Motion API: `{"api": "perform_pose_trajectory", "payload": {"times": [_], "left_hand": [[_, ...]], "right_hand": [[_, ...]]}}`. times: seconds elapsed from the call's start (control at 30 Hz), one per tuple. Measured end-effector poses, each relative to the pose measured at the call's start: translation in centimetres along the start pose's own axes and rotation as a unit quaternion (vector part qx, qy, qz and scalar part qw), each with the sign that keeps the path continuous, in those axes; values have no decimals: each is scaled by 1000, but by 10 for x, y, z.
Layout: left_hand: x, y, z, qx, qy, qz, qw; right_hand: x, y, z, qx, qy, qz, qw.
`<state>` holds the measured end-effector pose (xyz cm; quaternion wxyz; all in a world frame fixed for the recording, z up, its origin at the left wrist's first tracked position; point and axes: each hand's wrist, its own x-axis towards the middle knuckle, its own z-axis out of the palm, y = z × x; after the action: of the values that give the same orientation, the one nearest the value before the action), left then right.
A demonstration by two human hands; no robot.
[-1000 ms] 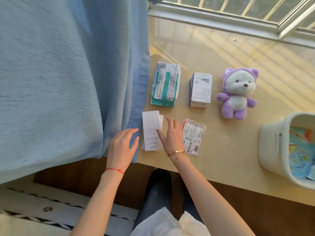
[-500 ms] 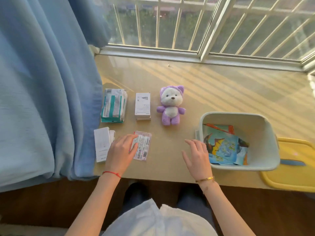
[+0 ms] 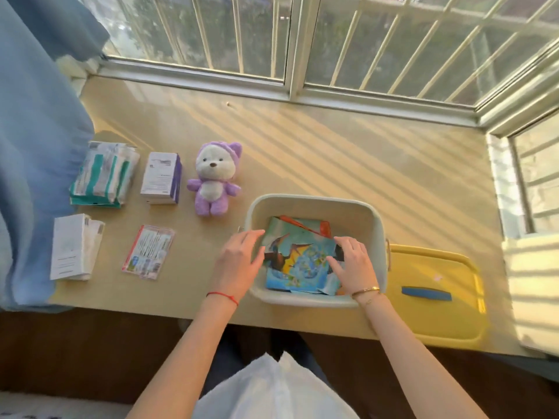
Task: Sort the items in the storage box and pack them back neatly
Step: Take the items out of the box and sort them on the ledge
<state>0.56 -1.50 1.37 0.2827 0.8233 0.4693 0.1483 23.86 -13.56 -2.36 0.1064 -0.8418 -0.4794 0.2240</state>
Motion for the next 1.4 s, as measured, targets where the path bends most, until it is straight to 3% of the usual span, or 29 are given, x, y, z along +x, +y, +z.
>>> {"api": "perform_pose_trajectory", "payload": {"times": [0.33, 0.6, 0.83, 1.0, 1.17, 1.23, 1.3, 1.4], "left_hand": [[19, 1, 81, 21, -25, -63, 998], [19, -8, 99, 38, -24, -99, 994], [18, -2, 99, 28, -13, -137, 990], [12, 10, 106, 14, -61, -230, 971], [16, 34, 112, -135, -124, -356, 916], [18, 43, 112, -271, -112, -399, 869], [18, 52, 111, -412, -78, -429, 800], [16, 60, 105, -531, -31, -421, 735]], "right_hand": [[92, 18, 64, -31, -159, -5, 987], [108, 32, 95, -86, -127, -46, 987], [98, 37, 68, 110, -118, 9, 987], [74, 37, 35, 287, -108, 76, 949], [45, 34, 10, 473, -129, 93, 867], [36, 32, 2, 519, -126, 99, 839], [29, 31, -5, 551, -122, 110, 818], [19, 30, -15, 574, -119, 121, 801]]}}
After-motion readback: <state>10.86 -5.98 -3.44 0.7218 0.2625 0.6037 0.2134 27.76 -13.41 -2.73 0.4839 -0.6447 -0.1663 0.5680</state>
